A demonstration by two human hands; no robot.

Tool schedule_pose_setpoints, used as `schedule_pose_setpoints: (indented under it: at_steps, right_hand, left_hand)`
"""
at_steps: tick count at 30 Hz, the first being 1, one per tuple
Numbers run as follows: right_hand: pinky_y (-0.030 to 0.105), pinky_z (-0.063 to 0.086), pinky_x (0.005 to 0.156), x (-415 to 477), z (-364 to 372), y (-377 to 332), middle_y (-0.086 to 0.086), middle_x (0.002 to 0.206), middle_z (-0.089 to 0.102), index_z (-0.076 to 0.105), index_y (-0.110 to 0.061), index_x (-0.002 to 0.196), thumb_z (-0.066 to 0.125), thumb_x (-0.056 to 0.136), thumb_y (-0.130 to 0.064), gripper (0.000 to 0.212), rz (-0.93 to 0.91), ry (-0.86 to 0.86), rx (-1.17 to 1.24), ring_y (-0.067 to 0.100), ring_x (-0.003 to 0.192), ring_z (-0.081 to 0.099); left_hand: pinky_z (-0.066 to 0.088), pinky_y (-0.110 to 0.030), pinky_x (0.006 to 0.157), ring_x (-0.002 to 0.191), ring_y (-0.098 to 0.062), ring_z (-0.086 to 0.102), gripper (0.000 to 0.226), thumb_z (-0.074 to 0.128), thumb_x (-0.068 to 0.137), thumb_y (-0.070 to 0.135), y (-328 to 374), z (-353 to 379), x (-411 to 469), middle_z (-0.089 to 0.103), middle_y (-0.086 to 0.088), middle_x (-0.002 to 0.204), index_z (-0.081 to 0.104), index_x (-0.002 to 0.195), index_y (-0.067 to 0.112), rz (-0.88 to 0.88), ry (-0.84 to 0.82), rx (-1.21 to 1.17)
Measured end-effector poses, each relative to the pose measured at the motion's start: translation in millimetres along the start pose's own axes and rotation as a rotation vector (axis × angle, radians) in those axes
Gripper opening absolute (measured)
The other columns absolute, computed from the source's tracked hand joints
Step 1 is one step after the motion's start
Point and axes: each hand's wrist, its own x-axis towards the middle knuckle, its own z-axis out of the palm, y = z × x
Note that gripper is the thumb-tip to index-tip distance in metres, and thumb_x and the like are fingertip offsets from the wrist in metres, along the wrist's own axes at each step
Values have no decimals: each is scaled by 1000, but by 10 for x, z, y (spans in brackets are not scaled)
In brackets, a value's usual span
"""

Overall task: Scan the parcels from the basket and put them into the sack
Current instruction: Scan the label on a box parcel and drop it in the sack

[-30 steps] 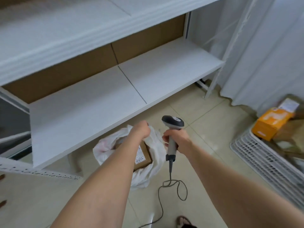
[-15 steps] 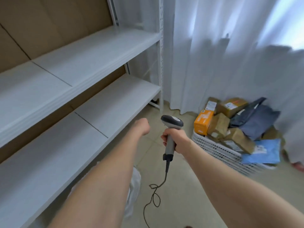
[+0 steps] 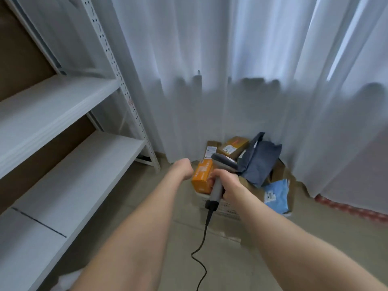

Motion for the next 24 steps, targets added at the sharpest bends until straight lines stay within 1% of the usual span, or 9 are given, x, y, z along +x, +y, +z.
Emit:
schedule_pose_setpoints:
  at_steps: [2,3,7,10,13,18,20,22,24]
  right_hand:
    - [30,49,62,199,-281,-262,11,68,62,57,-3,85,61,83,-4,4,10,36,20,18,52,55]
    - [32,50,64,300,-406,-387,12,68,63,58,-1,87,60,83,-3,6,3,52,48,19,52,54]
    - [28,50,57,643,-797,-763,8,55,60,59,-2,83,58,80,-1,2,14,79,151,15,44,52]
    - [30,53,61,953,-976,-996,7,51,62,60,-1,84,58,81,-1,3,2,112,207,16,49,56]
    - [32,56,68,1322,-1078,-1206,7,50,63,61,-1,90,59,82,-2,8,-17,162,253,15,50,58]
    - [28,55,53,2074,-1095,-1607,7,54,62,63,0,87,61,83,-3,6,-8,227,273,15,50,59]
    - [28,55,53,2436,-1068,-1765,8,56,62,63,0,85,61,82,-2,4,1,263,287,15,50,58]
    - [30,56,57,2825,-1049,-1880,12,64,66,64,0,89,63,81,-3,9,19,286,283,16,54,60]
    - [31,56,57,3201,-1044,-1910,14,67,67,63,0,92,64,81,-3,11,47,312,282,16,53,61]
  left_hand:
    - [44,-34,99,121,-30,52,37,41,93,12,399,63,237,55,-12,133,56,127,9,19,-5,0]
    - [44,-34,97,119,-30,53,36,42,93,13,574,91,355,56,-12,131,56,126,10,26,-10,0]
    - [46,-34,94,116,-29,55,34,47,93,17,1081,192,801,59,-11,127,57,125,12,34,-26,7]
    - [46,-36,96,118,-29,54,37,45,92,14,1328,224,1170,57,-11,130,55,128,13,38,-24,8]
    - [45,-36,99,122,-28,51,40,43,92,11,1516,271,1573,54,-10,134,53,131,15,47,-43,5]
    - [46,-39,99,121,-29,52,39,49,90,16,1727,382,2421,56,-11,132,54,129,14,65,-123,29]
    - [47,-41,98,119,-28,53,42,55,87,17,1799,423,2838,56,-11,130,53,129,14,77,-158,24]
    - [48,-42,97,118,-29,53,49,61,86,20,1848,492,3256,54,-11,131,48,132,12,68,-181,10]
    - [49,-42,95,116,-29,53,57,68,83,24,1852,614,3630,52,-12,130,44,134,11,50,-217,9]
